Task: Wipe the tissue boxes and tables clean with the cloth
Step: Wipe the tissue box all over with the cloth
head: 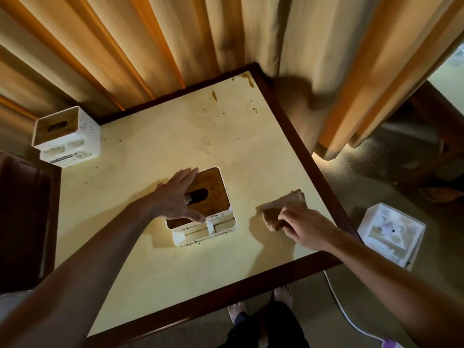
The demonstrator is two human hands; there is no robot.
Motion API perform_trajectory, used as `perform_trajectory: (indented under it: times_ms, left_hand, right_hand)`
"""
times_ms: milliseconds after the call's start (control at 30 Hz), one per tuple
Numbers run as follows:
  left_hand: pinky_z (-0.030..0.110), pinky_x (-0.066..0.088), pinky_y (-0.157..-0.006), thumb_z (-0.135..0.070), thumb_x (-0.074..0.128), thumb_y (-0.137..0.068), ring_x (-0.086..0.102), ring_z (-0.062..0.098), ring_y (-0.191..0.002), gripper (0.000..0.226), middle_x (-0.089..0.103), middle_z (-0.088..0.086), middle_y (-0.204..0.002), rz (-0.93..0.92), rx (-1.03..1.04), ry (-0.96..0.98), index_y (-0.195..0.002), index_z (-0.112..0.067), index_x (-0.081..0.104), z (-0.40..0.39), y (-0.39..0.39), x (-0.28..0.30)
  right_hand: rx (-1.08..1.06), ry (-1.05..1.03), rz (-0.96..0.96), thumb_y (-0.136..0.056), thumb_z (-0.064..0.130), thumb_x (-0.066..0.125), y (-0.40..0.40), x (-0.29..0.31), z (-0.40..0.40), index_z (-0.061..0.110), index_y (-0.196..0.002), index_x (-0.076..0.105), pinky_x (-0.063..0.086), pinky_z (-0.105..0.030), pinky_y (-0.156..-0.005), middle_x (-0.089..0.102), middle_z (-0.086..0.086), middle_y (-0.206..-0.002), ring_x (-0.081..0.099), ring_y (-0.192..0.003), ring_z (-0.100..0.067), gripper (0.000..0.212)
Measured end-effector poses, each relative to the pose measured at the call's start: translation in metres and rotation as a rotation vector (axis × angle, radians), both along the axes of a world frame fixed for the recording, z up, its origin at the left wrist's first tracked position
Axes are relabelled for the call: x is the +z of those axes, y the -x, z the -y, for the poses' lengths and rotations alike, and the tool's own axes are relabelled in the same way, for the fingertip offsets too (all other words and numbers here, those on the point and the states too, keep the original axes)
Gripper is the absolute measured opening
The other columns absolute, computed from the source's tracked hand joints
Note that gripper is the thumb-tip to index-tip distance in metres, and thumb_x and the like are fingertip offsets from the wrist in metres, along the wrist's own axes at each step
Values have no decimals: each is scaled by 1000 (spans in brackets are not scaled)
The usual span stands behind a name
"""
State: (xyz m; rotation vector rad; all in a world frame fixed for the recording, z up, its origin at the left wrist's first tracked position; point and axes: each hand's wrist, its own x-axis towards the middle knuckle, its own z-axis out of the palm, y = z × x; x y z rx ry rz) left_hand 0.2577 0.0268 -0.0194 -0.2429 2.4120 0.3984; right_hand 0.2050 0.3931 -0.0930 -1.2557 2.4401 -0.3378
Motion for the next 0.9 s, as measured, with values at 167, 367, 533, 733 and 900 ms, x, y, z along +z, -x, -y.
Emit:
perform_trajectory:
  times_ms: [167, 367, 533, 733, 900]
  left_hand:
    - [59, 4, -121, -83, 72, -44, -10, 14, -153, 149, -19, -14, -164, -13, 8, -8, -154, -39, -18, 1, -1, -2]
    - [57, 1, -121, -81, 74, -47, -14, 12, -152, 147, -20, -14, -164, -29, 5, -4, -155, -39, -17, 1, -2, -4]
    - [54, 0, -121, -72, 80, -58, -16, 11, -151, 143, -21, -14, -164, -35, -2, 14, -155, -37, -18, -3, -2, -2]
    - [51, -2, -120, -68, 81, -62, -19, 11, -151, 141, -23, -13, -163, -36, 5, 16, -155, -36, -19, -9, -3, 0]
    - [49, -2, -119, -68, 81, -62, -20, 11, -150, 140, -24, -11, -163, -53, 10, 12, -154, -36, -20, -10, -5, 0]
  right_hand:
    - [-318, 216, 287, -99, 40, 47, 5, 10, 16, 21, -115, 56, 45, -25, -61, 63, 6, -96, 61, -76, -9, 26]
    - [-451, 402, 357, -99, 33, 51, 5, 16, 38, 19, -102, 59, 51, -26, -63, 65, 5, -86, 63, -74, -9, 15]
    - [-581, 505, 455, -101, 23, 50, 0, 19, 52, 21, -108, 59, 48, -19, -46, 66, 2, -82, 62, -58, 0, 12]
    - [-660, 601, 478, -100, 19, 51, -2, 22, 69, 14, -112, 61, 46, -7, -64, 66, 5, -94, 59, -81, 4, 16]
    - [-754, 731, 721, -101, 16, 50, -12, 26, 93, 17, -109, 53, 48, -24, -52, 64, -13, -93, 58, -66, -20, 9]
